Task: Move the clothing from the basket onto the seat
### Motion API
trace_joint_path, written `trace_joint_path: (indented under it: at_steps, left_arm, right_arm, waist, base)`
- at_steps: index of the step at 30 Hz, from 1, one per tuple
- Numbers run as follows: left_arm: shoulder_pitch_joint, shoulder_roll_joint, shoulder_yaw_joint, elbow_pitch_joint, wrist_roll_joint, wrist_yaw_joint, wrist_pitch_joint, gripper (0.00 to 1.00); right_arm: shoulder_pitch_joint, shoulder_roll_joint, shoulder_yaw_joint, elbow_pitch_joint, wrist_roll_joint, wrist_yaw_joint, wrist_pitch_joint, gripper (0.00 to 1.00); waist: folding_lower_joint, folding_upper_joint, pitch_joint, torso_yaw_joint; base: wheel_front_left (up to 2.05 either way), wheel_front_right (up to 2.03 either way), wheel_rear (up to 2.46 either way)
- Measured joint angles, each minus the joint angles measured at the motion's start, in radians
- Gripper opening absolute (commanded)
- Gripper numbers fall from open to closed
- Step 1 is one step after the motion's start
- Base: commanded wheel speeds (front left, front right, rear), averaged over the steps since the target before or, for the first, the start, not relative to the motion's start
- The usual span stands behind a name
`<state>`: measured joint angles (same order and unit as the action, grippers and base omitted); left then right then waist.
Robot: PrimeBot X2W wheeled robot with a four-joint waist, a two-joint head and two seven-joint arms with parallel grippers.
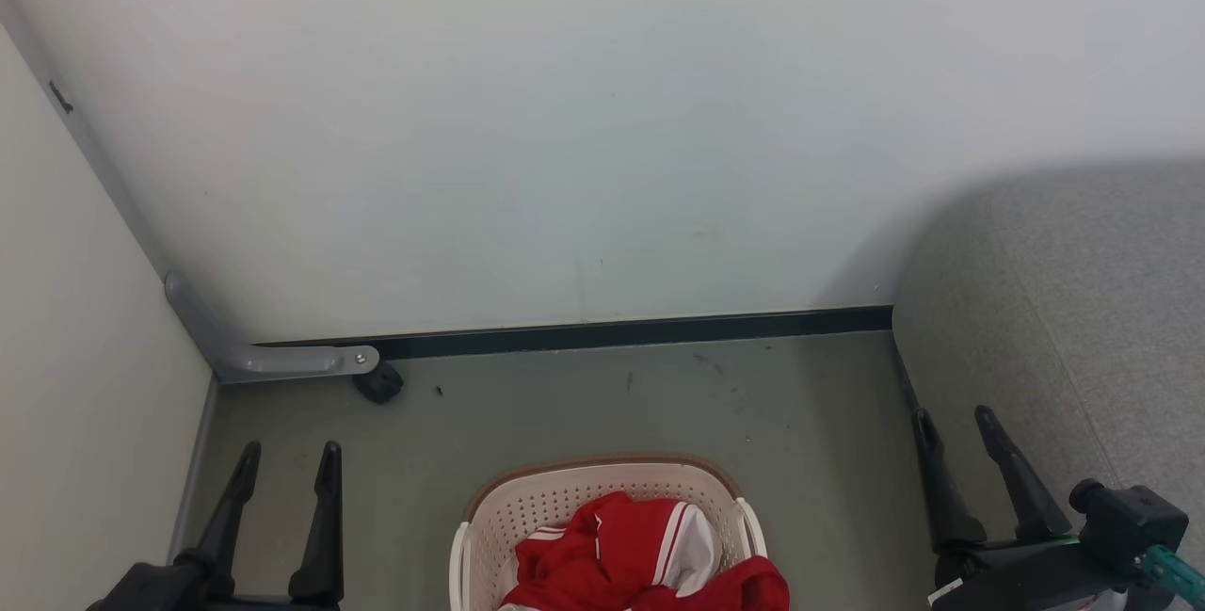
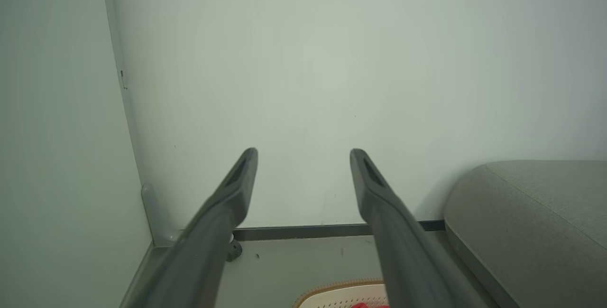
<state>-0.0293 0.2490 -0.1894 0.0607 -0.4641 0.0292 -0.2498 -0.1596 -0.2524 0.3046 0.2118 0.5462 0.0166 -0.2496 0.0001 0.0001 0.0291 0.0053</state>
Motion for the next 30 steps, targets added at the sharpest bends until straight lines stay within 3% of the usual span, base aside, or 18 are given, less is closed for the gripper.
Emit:
trace_joint_path:
  at_steps: [22,30]
  left_arm:
    - [0.016,-0.021,0.023,0.026,-0.001,-0.005,0.0,1.0]
    - [-0.004,-0.036,0.011,0.027,-0.012,-0.035,0.0,1.0]
  right_arm:
    - [0.006,0.005,-0.019,0.0,-0.033,0.001,0.0,1.0]
    - [0.002,0.005,-0.02,-0.011,-0.054,0.0,0.0,1.0]
  waist:
    - [-0.0001,0.0,0.037,-0.006]
    - [-0.0001,0.0,0.096,-0.013]
  base:
    - [0.0,0.0,0.0]
    - [0.0,0.0,0.0]
